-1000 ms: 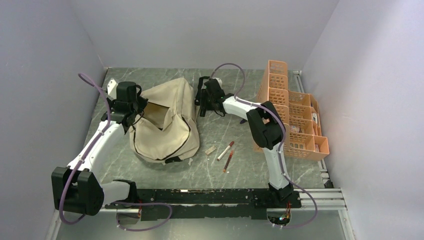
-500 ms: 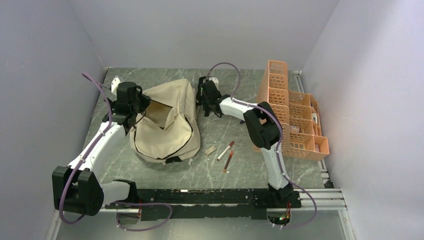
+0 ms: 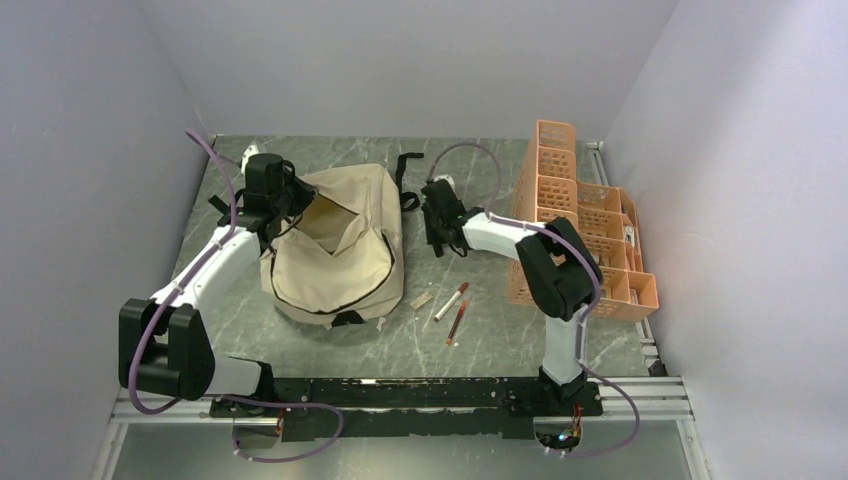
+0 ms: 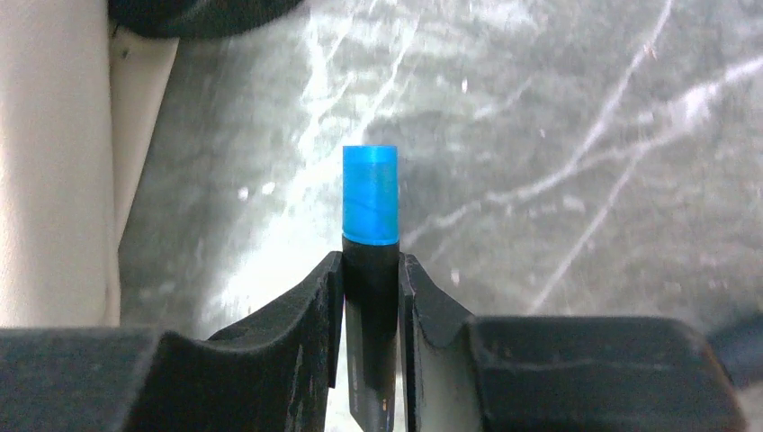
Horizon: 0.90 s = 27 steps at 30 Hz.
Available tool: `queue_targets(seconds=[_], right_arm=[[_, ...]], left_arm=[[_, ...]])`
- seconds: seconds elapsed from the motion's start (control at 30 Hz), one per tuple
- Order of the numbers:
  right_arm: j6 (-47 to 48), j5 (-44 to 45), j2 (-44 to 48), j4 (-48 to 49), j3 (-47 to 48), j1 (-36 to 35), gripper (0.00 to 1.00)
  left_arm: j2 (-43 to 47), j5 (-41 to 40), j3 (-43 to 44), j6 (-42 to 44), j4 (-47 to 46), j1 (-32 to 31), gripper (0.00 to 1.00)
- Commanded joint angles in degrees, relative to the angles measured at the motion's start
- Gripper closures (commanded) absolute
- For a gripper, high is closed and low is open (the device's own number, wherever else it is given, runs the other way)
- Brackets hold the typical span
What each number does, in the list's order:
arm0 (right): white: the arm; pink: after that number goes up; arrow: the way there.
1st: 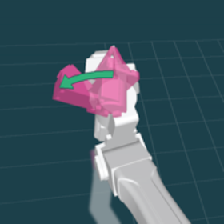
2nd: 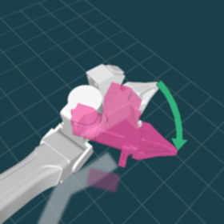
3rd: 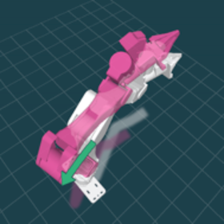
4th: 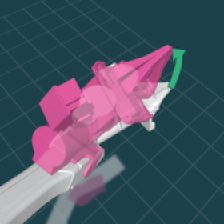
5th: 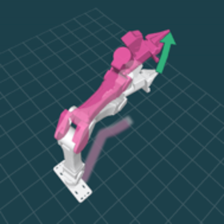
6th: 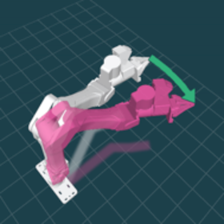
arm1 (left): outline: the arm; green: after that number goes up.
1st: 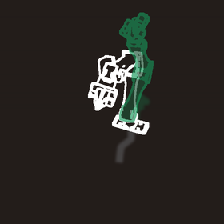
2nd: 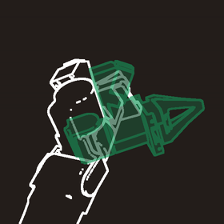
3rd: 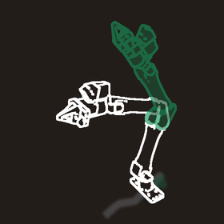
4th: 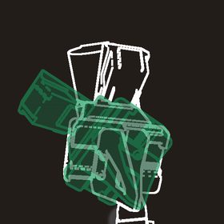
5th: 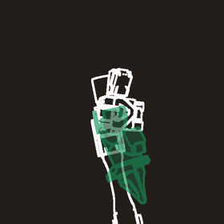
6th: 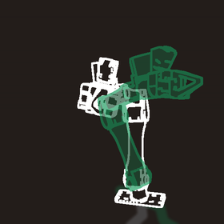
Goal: Pack the student bag
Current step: Pick up the stationery from the center of the board, then place the stationery in the student bag.
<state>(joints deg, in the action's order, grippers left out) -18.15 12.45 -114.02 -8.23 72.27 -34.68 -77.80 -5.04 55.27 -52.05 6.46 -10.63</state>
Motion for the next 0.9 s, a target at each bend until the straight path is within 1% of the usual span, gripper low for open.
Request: queue_targets(seconds=[0.0,0.07,0.17,0.27,0.37,0.43,0.5,0.63,0.77,0.87], right_arm=[[0.03,-3.59,9.21,4.54,-5.60,0.12,0.98],[1.21,-6.61,13.34,9.40,-8.78,0.09,1.00],[3.08,-13.61,18.84,17.59,-13.03,-0.54,1.00],[7.44,-19.34,23.00,28.35,-17.10,-3.05,1.00],[16.26,-24.05,25.32,37.80,-20.06,-7.05,1.00],[26.23,-28.47,25.19,44.09,-21.71,-9.65,1.00],[34.19,-32.95,23.99,48.76,-22.55,-11.87,1.00],[42.09,-41.58,18.99,51.82,-18.69,-13.18,1.00],[51.65,-48.32,14.35,50.87,-13.89,-14.19,1.00],[58.02,-51.54,10.69,47.70,-10.04,-14.90,1.00]], left_arm=[[-0.15,1.33,3.44,0.27,-4.51,-0.35,0.95],[-0.24,1.04,3.28,0.24,-4.48,-0.35,0.95],[-0.26,0.90,3.59,0.37,-4.06,-0.35,0.95],[-0.08,1.26,3.86,0.16,-3.74,-0.35,0.95],[0.11,1.73,4.35,-0.06,-2.76,-0.35,0.95],[0.19,2.07,4.62,-0.23,-2.27,-0.35,0.95],[0.20,2.49,4.92,-0.18,-1.88,-0.35,0.95],[0.52,3.24,5.75,0.23,-0.21,-0.35,0.95],[1.18,4.01,6.01,0.62,1.35,-0.35,0.95],[1.80,4.40,5.61,0.72,1.89,-0.35,0.95]])
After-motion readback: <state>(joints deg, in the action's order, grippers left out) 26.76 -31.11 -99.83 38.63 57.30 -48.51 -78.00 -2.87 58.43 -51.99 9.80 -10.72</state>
